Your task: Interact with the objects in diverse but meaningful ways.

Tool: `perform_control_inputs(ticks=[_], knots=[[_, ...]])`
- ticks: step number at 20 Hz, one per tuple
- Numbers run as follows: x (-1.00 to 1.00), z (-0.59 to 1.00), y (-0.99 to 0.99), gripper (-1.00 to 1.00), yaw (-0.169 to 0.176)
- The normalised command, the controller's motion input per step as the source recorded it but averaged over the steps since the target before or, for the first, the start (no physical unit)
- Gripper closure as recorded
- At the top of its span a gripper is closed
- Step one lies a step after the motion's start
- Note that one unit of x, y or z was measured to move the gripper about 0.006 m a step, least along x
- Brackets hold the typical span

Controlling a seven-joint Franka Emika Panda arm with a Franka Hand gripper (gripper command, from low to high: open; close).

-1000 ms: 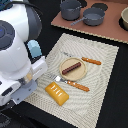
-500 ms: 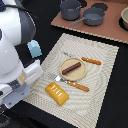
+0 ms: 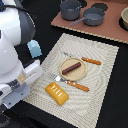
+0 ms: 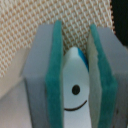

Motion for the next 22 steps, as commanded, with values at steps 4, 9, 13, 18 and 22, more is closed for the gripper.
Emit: perform_control_inputs(ticks=[4, 9, 13, 18, 22], knots=[[-0.32, 1.00, 0.37, 1.00, 0.004], [0.01, 1.00, 0.44, 1.00, 0.014], [0.14, 0.88, 0.49, 1.00, 0.022], [-0.41, 0.07, 0.46, -1.00, 0.096], [-0.70, -0.19, 0.25, -1.00, 0.107]])
